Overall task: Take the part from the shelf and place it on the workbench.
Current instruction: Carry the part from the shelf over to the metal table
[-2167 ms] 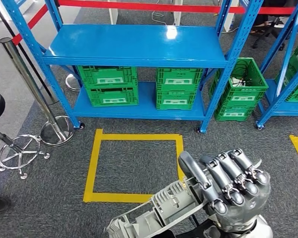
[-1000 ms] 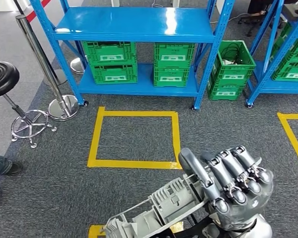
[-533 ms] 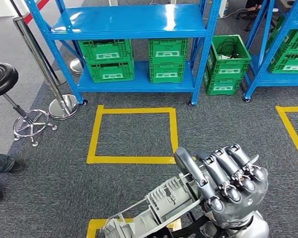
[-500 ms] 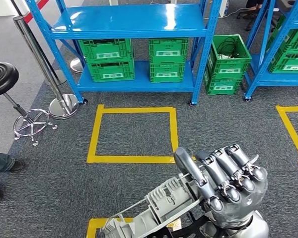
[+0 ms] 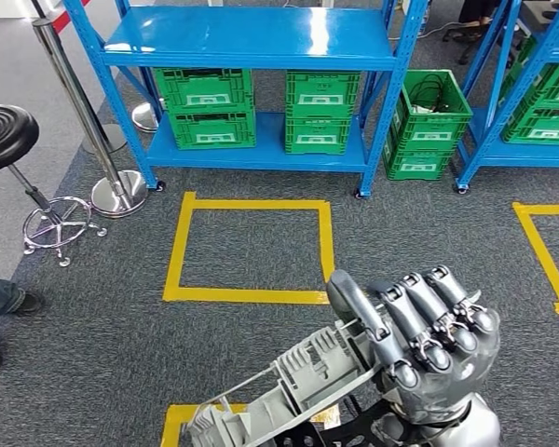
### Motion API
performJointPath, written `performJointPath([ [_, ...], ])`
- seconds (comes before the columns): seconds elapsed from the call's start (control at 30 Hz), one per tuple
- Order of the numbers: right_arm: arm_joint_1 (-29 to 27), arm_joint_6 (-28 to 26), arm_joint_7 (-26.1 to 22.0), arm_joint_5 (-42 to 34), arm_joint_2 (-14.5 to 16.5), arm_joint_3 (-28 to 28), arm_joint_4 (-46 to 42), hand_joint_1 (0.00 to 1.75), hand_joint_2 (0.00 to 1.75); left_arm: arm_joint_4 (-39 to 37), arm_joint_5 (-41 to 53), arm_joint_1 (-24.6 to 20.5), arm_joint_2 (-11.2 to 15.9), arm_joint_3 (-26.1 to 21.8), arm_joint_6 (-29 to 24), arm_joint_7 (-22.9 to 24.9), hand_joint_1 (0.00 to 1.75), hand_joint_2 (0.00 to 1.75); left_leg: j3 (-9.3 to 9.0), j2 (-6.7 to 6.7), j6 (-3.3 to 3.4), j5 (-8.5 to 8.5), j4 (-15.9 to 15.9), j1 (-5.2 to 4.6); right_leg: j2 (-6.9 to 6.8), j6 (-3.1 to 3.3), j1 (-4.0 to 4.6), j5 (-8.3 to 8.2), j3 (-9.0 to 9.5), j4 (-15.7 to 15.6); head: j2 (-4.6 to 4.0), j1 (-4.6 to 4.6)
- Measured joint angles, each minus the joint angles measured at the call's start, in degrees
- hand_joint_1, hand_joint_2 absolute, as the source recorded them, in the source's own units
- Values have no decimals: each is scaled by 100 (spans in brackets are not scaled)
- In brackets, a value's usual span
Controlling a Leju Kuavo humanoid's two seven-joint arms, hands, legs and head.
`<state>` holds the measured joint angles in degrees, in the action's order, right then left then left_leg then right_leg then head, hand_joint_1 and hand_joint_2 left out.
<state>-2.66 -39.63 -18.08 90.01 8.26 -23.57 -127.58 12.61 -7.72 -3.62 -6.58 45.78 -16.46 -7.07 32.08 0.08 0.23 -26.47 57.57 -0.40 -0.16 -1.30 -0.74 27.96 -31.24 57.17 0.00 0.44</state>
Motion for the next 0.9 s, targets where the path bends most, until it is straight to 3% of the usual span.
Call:
performJointPath([
  [0.17, 17, 0, 113, 0, 1, -62, 15, 175, 175, 0, 1, 2, 4, -1, -3, 2, 0, 0, 35, 0, 46, 20, 23, -14, -3, -50, -16, -44, -22, -20, 0, -3],
  [0.27, 30, 0, 192, 0, 7, -116, 15, 175, 175, 0, 0, 9, 15, -1, -10, -41, 0, 0, 17, 25, 154, 93, -65, -13, 10, -133, -30, -87, -33, -72, 0, -6],
  [0.3, 42, -2, 220, 0, 10, -135, 14, 175, 175, 0, -1, 13, 19, -1, -11, -67, 0, 0, -6, 48, 190, 147, -152, 9, 18, -142, -21, -13, -86, 7, 0, 3],
  [0.33, 56, -3, 246, 0, 13, -157, 14, 175, 175, 0, -2, 15, 22, -1, -11, -87, 0, 0, -18, 75, 212, 197, -226, 31, 22, -149, -16, 121, -190, 202, 0, 15],
  [0.4, 75, -5, 282, 0, 13, -195, 15, 175, 175, 0, -2, 24, 28, -1, -6, -109, 0, 0, -1, 130, 227, 240, -272, 52, 23, -167, -33, 502, -521, 907, 0, 42],
  [0.47, 77, -4, 291, 0, 12, -225, 20, 175, 175, 0, -2, 33, 30, -1, 5, -110, 0, 0, 35, 192, 203, 244, -253, 60, 16, -207, -62, 671, -763, 1444, 0, 51],
  [0.5, 79, -4, 291, 0, 11, -238, 22, 175, 175, 0, -2, 35, 31, -1, 10, -110, 0, 0, 49, 226, 179, 241, -236, 72, 4, -230, -80, 602, -744, 1421, 0, 51],
  [0.53, 82, -4, 291, 0, 11, -250, 23, 175, 175, 0, -2, 35, 30, -1, 15, -110, 0, 0, 61, 258, 144, 230, -208, 92, -26, -257, -99, 444, -609, 1176, 0, 51],
  [0.6, 96, -4, 290, 0, 11, -273, 25, 175, 175, -1, -1, 34, 37, -1, 21, -110, 0, 0, 94, 324, 36, 178, -97, 125, -166, -312, -124, 161, -222, 437, 0, 63],
  [0.67, 118, -4, 287, 0, 11, -289, 26, 175, 175, -2, 3, 34, 47, -2, 22, -110, 0, 0, 131, 376, -68, 127, 20, 122, -230, -244, -111, 98, -41, 107, 0, 74],
  [0.73, 126, -3, 274, 0, 11, -296, 26, 175, 175, -2, 8, 35, 50, -3, 23, -110, 0, 0, 146, 429, -127, 126, 61, 122, -145, -108, -93, 96, -73, 163, 0, 67],
  [0.8, 130, -3, 254, 0, 11, -300, 26, 175, 175, -2, 13, 31, 49, -3, 28, -110, 0, 0, 173, 396, -172, 34, 151, 149, -59, -32, -93, 66, -116, 189, 0, 55],
  [0.83, 137, -3, 241, 1, 11, -301, 26, 175, 175, -2, 14, 29, 49, -3, 33, -110, 0, 0, 235, 322, -188, -112, 324, 158, -17, 0, -93, 47, -134, 191, 0, 49],
  [0.9, 152, -3, 214, 2, 11, -303, 26, 175, 175, -2, 15, 30, 49, -3, 45, -110, 0, 0, 497, 139, -199, -546, 1009, 160, 74, 55, -78, 12, -177, 191, 0, 27],
])
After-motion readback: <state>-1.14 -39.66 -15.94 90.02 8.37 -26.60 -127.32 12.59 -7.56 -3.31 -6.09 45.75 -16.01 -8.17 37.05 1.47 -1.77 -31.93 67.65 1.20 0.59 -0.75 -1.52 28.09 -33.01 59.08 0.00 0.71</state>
